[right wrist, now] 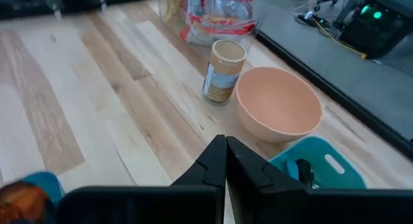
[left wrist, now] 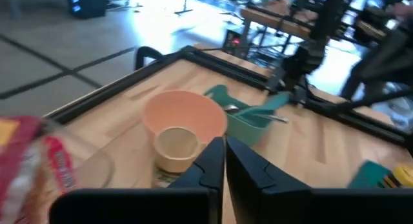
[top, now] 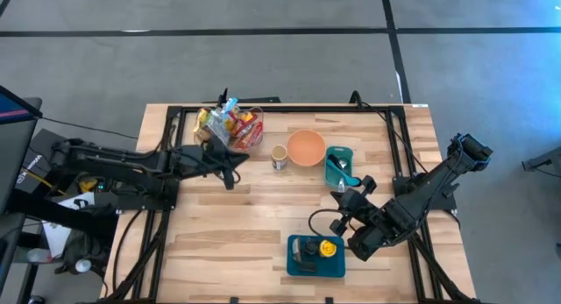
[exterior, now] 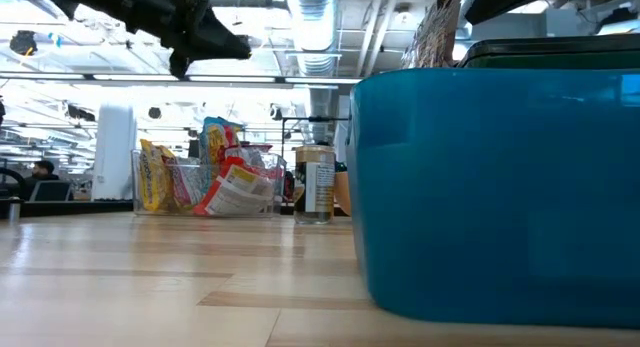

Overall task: Pick & Place Food Item
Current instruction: Put the gold seasoning bottle into the blue bin

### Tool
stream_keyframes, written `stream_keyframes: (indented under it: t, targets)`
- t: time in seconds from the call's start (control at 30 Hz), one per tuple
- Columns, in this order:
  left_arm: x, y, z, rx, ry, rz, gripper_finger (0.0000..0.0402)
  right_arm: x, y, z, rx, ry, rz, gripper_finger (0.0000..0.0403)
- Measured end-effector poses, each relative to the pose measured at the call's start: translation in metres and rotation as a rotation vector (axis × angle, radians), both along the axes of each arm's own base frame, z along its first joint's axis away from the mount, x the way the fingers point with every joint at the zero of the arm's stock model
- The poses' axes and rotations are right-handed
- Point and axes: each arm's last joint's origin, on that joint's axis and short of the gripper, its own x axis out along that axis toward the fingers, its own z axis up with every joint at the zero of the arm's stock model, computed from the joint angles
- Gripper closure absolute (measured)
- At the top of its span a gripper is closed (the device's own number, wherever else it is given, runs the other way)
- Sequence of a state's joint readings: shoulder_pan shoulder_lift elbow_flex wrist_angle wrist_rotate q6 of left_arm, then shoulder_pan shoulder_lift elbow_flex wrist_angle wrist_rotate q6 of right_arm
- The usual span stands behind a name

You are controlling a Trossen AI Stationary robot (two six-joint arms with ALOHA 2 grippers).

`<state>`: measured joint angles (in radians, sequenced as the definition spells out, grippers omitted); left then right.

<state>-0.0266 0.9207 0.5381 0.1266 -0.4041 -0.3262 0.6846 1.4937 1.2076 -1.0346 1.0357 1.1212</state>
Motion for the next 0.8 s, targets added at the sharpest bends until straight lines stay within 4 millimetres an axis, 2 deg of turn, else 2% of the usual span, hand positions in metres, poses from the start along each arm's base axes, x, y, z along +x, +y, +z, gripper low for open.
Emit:
stream_keyframes:
  t: [0.33,0.57,0.8]
  targets:
    - [0.026,-0.02,-0.017,0.125,0.048,-0.118,0.04,0.001,-0.001,0.0,-0.035,0.055,0.037,0.0401]
    - [0.044,-0.022,-0.029,0.196,0.052,-0.13,0.0399,0.005,-0.006,0.0,-0.016,0.053,0.017,0.0401]
    - [0.053,-0.019,-0.043,0.201,0.093,-0.12,0.0401,0.012,-0.016,-0.001,-0.007,0.067,-0.022,0.0401]
